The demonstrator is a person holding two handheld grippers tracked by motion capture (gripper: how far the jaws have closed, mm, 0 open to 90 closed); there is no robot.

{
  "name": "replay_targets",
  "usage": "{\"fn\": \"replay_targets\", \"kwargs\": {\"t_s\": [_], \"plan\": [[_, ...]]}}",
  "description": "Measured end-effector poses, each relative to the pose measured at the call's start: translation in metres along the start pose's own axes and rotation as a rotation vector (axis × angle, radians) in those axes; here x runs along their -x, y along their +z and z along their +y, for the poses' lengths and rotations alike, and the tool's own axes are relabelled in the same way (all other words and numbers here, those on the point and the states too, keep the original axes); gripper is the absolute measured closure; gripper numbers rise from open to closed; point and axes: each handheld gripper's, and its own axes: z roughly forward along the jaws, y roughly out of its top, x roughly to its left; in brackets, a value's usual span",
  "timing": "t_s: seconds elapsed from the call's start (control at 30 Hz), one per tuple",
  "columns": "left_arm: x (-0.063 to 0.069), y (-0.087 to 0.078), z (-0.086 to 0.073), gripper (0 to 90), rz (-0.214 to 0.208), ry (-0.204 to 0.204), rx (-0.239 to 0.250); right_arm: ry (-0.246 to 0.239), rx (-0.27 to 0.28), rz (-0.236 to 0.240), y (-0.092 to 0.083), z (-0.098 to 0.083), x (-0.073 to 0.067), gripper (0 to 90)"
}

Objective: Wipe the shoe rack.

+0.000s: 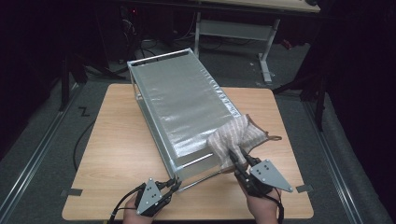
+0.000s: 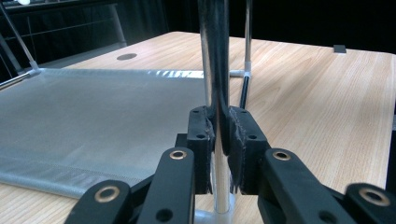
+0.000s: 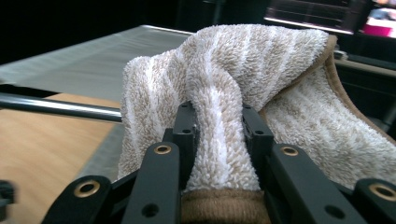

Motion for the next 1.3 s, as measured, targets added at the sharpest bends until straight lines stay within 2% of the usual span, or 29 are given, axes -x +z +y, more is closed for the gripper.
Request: {"fn": "replay_targets", "kwargs": {"t_s": [0.2, 0.27, 0.3, 0.33, 0.37, 0.53, 0.6, 0.63, 0.77, 1.0, 1.3], "plan": [[0.000, 0.000, 0.000, 79.4, -0.001, 0.002, -0.001, 0.032, -0.013, -0.085, -0.002, -0.006, 0.027, 72.4], [0.000, 0.000, 0.000, 79.4, 0.000, 0.001, -0.001, 0.043, -0.016, -0.097, -0.003, -0.008, 0.032, 72.4], [-0.005, -0.002, 0.002, 79.4, 0.014, 0.074, -0.029, 0.049, -0.019, -0.111, -0.004, -0.009, 0.035, 72.4], [-0.005, -0.002, 0.001, 79.4, 0.011, 0.066, -0.030, 0.054, -0.018, -0.116, -0.004, -0.009, 0.038, 72.4], [-0.006, -0.002, 0.002, 79.4, 0.014, 0.078, -0.033, 0.059, -0.019, -0.121, -0.004, -0.009, 0.039, 72.4], [-0.006, -0.002, 0.002, 79.4, 0.013, 0.080, -0.033, 0.048, -0.023, -0.111, -0.003, -0.009, 0.036, 72.4], [-0.004, -0.002, 0.001, 79.4, 0.010, 0.062, -0.025, 0.041, -0.023, -0.094, -0.003, -0.008, 0.033, 72.4], [0.000, 0.000, 0.000, 79.4, 0.000, 0.005, 0.001, 0.039, -0.021, -0.084, -0.003, -0.008, 0.030, 72.5], [0.000, 0.000, 0.000, 79.4, -0.002, 0.005, 0.002, 0.015, -0.018, -0.046, -0.003, -0.006, 0.018, 72.5], [-0.001, 0.000, 0.000, 79.4, -0.004, 0.006, 0.001, -0.034, -0.011, 0.042, -0.002, 0.000, -0.013, 72.4], [0.000, 0.001, 0.000, 79.4, -0.003, 0.009, 0.004, -0.100, 0.008, 0.196, -0.001, 0.006, -0.065, 72.5]]}}
